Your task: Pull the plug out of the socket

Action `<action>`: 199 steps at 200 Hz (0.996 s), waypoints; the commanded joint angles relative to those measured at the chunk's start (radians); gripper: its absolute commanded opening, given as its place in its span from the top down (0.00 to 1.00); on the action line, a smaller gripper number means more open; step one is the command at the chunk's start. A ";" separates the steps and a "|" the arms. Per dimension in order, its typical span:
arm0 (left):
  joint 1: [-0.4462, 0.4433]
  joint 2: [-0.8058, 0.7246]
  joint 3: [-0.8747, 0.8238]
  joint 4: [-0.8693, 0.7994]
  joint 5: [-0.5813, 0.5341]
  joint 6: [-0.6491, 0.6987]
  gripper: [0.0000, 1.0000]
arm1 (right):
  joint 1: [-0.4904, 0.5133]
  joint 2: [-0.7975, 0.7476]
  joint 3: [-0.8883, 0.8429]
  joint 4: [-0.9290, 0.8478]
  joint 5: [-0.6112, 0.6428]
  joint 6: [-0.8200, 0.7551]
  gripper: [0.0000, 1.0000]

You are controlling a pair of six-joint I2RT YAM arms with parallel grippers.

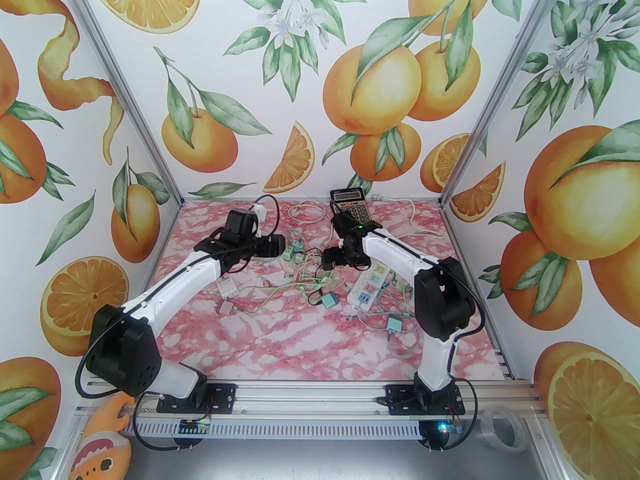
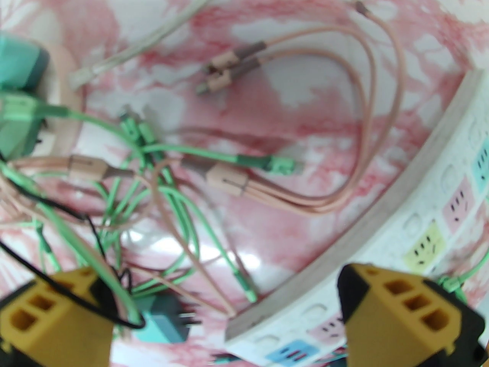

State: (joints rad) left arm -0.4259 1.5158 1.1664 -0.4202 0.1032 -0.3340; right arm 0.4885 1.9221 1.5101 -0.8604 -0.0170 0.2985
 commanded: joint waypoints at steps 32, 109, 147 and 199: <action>-0.002 0.024 -0.017 0.066 0.033 -0.023 0.27 | 0.061 -0.075 0.045 0.077 -0.150 -0.059 0.00; -0.017 0.040 -0.066 0.123 0.047 -0.036 0.43 | 0.053 -0.081 0.099 0.156 -0.208 -0.012 0.13; -0.016 0.037 -0.079 0.116 -0.007 -0.043 0.43 | 0.086 -0.006 0.144 0.146 -0.164 -0.002 0.21; 0.030 0.063 -0.052 0.112 -0.004 -0.049 0.45 | 0.113 0.107 0.235 0.127 -0.139 0.031 0.25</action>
State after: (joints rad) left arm -0.4240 1.5600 1.0966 -0.3325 0.1040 -0.3687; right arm 0.5835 1.9781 1.6955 -0.7212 -0.1886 0.3107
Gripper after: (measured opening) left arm 0.556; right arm 0.745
